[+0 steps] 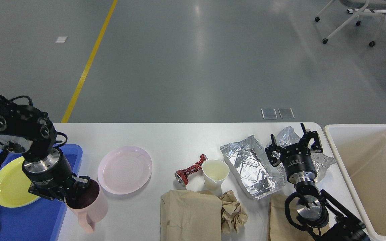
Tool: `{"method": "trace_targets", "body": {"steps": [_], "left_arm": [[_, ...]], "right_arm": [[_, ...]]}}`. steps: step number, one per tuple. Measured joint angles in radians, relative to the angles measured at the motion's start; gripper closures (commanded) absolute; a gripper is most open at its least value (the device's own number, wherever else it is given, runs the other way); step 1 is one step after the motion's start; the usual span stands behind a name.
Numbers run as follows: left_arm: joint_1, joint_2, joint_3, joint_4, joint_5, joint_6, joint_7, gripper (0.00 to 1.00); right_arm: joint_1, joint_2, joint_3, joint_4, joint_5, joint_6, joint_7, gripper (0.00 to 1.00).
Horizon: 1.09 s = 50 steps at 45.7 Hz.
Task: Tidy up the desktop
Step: 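Grasp the pink mug with the left gripper and lift it, then lower the pink mug onto the blue tray and release it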
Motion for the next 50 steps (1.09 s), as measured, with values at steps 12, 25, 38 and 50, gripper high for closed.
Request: {"method": "trace_targets", "body": {"steps": [12, 25, 38, 50], "left_arm": [[-0.355, -0.003, 0.099, -0.150, -0.010, -0.137, -0.005, 0.99], [-0.735, -0.007, 0.195, -0.174, -0.051, -0.276, -0.013, 0.99], [-0.714, -0.005, 0.231, -0.156, -0.087, -0.277, -0.016, 0.98], [-0.318, 0.156, 0.246, 0.097, -0.028, -0.277, 0.000, 0.98]], "right_arm": [[0.000, 0.000, 0.000, 0.000, 0.000, 0.000, 0.000, 0.00], [0.000, 0.000, 0.000, 0.000, 0.000, 0.000, 0.000, 0.00], [0.000, 0.000, 0.000, 0.000, 0.000, 0.000, 0.000, 0.00], [0.000, -0.001, 0.000, 0.000, 0.000, 0.000, 0.000, 0.00]]}}
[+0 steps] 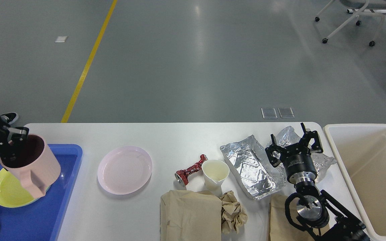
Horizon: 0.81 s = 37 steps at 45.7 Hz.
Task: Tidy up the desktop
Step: 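Lower the pink mug onto the blue tray and release it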
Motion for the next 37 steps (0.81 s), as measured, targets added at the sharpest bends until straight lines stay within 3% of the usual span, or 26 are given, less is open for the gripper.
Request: {"method": "trace_targets", "body": {"steps": [9, 18, 23, 32, 34, 37], "left_arm": [[0.348, 0.080, -0.198, 0.189, 0.159, 0.002, -0.015, 0.98], [0.591, 0.186, -0.429, 0.248, 0.373, 0.081, -0.028, 0.98], [0.670, 0.212, -0.482, 0.250, 0.492, 0.158, -0.088, 0.98], [0.732, 0.256, -0.479, 0.262, 0.630, 0.224, -0.241, 0.98], [0.775, 0.272, -0.482, 0.289, 0.659, 0.269, -0.281, 0.98], [0.813, 0.273, -0.488, 0.304, 0.670, 0.299, -0.298, 0.98]], "right_arm": [[0.000, 0.000, 0.000, 0.000, 0.000, 0.000, 0.000, 0.00], [0.000, 0.000, 0.000, 0.000, 0.000, 0.000, 0.000, 0.00], [0.000, 0.000, 0.000, 0.000, 0.000, 0.000, 0.000, 0.00], [0.000, 0.000, 0.000, 0.000, 0.000, 0.000, 0.000, 0.00], [0.000, 0.000, 0.000, 0.000, 0.000, 0.000, 0.000, 0.00], [0.000, 0.001, 0.000, 0.000, 0.000, 0.000, 0.000, 0.00]]}}
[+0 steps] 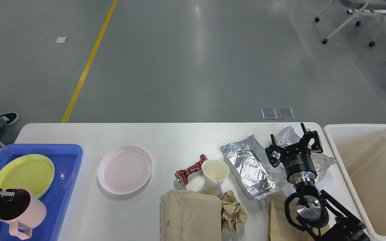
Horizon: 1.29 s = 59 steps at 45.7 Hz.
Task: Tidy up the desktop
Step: 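Lower the pink mug onto the blue tray and release it, then raise the left gripper and move it toward the pink plate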
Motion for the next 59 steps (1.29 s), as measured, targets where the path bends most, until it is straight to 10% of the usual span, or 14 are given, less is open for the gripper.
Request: {"method": "trace_targets", "body": {"steps": [27, 33, 42, 59], "left_arm": [[0.186, -0.028, -0.057, 0.099, 0.012, 0.048, -0.056, 0.94], [0.201, -0.028, -0.066, 0.110, 0.008, 0.076, -0.063, 0.71], [0.216, -0.027, -0.075, 0.095, -0.016, 0.150, -0.071, 0.11], [0.160, 0.018, -0.021, 0.014, -0.119, 0.123, -0.062, 0.04]], "right_arm": [[0.000, 0.000, 0.000, 0.000, 0.000, 0.000, 0.000, 0.00], [0.000, 0.000, 0.000, 0.000, 0.000, 0.000, 0.000, 0.00], [0.000, 0.000, 0.000, 0.000, 0.000, 0.000, 0.000, 0.00], [0.000, 0.000, 0.000, 0.000, 0.000, 0.000, 0.000, 0.00]]}}
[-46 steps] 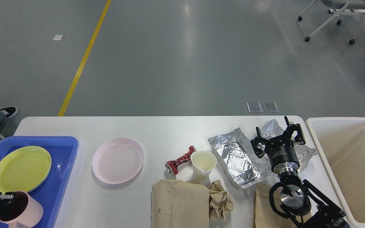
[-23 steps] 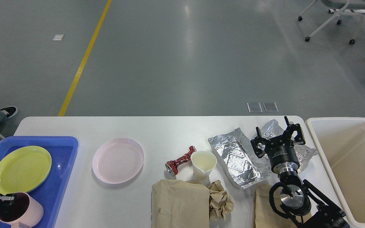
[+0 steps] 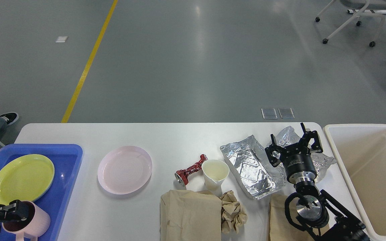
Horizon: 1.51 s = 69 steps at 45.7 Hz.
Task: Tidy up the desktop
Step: 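Raise the left gripper and move it toward the pink plate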
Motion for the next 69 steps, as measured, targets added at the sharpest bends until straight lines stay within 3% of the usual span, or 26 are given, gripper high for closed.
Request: {"method": "trace_targets", "body": {"steps": [13, 21, 29, 35, 41, 48, 55, 69], "left_arm": [[-0.312, -0.032, 0.314, -0.090, -0.009, -0.133, -0.006, 0.04], [-0.534, -0.100, 0.444, -0.181, -0.049, -0.173, 0.001, 0.04], [-0.815, -0.272, 0.578, -0.324, -0.176, -0.178, 0.004, 0.04], [-1.015, -0.473, 0.665, -0.411, -0.370, -0.196, 0.006, 0.04], [-1.170, -0.616, 0.689, -0.450, -0.534, -0.257, 0.016, 0.04], [-1.314, -0.680, 0.648, -0.498, -0.630, -0.336, 0.032, 0.04], [-1.440, -0.759, 0.617, -0.577, -0.703, -0.360, 0.034, 0.04], [-1.462, -0.786, 0.599, -0.607, -0.768, -0.362, 0.032, 0.04]], "right_arm": [[0.000, 0.000, 0.000, 0.000, 0.000, 0.000, 0.000, 0.00], [0.000, 0.000, 0.000, 0.000, 0.000, 0.000, 0.000, 0.00], [0.000, 0.000, 0.000, 0.000, 0.000, 0.000, 0.000, 0.00], [0.000, 0.000, 0.000, 0.000, 0.000, 0.000, 0.000, 0.00], [0.000, 0.000, 0.000, 0.000, 0.000, 0.000, 0.000, 0.00], [0.000, 0.000, 0.000, 0.000, 0.000, 0.000, 0.000, 0.00], [0.000, 0.000, 0.000, 0.000, 0.000, 0.000, 0.000, 0.00], [0.000, -0.001, 0.000, 0.000, 0.000, 0.000, 0.000, 0.00]]}}
